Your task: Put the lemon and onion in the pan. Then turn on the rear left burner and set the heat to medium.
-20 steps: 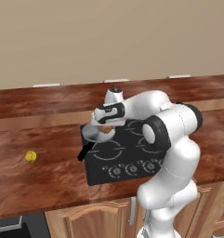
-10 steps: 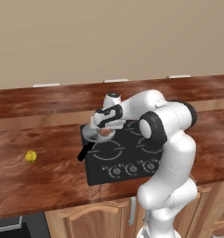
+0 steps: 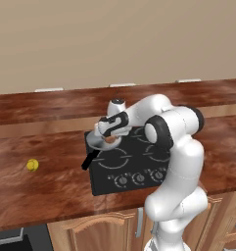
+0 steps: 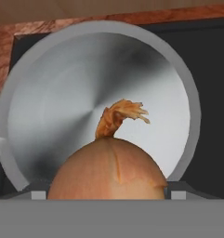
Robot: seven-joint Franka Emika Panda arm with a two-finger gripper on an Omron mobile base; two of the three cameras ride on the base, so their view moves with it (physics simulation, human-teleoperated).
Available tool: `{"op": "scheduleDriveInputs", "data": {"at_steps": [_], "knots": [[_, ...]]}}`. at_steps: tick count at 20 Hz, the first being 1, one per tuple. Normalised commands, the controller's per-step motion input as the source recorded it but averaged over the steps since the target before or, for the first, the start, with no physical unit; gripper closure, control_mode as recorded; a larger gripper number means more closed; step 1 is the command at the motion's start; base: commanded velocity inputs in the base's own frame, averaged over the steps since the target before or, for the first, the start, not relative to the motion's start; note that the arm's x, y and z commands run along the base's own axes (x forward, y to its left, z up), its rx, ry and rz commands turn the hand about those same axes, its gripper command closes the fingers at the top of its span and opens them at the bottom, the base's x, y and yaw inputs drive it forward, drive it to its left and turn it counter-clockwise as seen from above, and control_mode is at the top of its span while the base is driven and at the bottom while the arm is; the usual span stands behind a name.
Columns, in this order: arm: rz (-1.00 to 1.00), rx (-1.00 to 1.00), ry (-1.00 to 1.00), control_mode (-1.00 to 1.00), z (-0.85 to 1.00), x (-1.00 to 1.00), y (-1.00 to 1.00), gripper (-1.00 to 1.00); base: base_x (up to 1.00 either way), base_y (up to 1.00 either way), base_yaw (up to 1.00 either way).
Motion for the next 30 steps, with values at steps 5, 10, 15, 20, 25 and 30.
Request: {"op": "scheduleDriveInputs", "data": {"at_steps": [5,10,15,20,25,30], "knots": [[0.0,-0.03,0.0,-1.0,-0.03,0.15,0.05,1.0,0.0,0.0,0.0],[0.0,0.0,0.0,-1.0,-0.15,0.1,0.0,1.0,0.0,0.0,0.0],[0.0,-0.02,0.0,-1.0,-0.18,0.01,0.01,1.0,0.0,0.0,0.0],[0.0,-0.01,0.0,-1.0,-0.01,0.0,0.01,-1.0,0.0,0.0,0.0],[0.0,0.0,0.0,-1.0,0.0,0.0,0.0,-1.0,0.0,0.0,0.0],[0.0,0.0,0.0,-1.0,0.0,0.0,0.0,-1.0,0.0,0.0,0.0]]}}
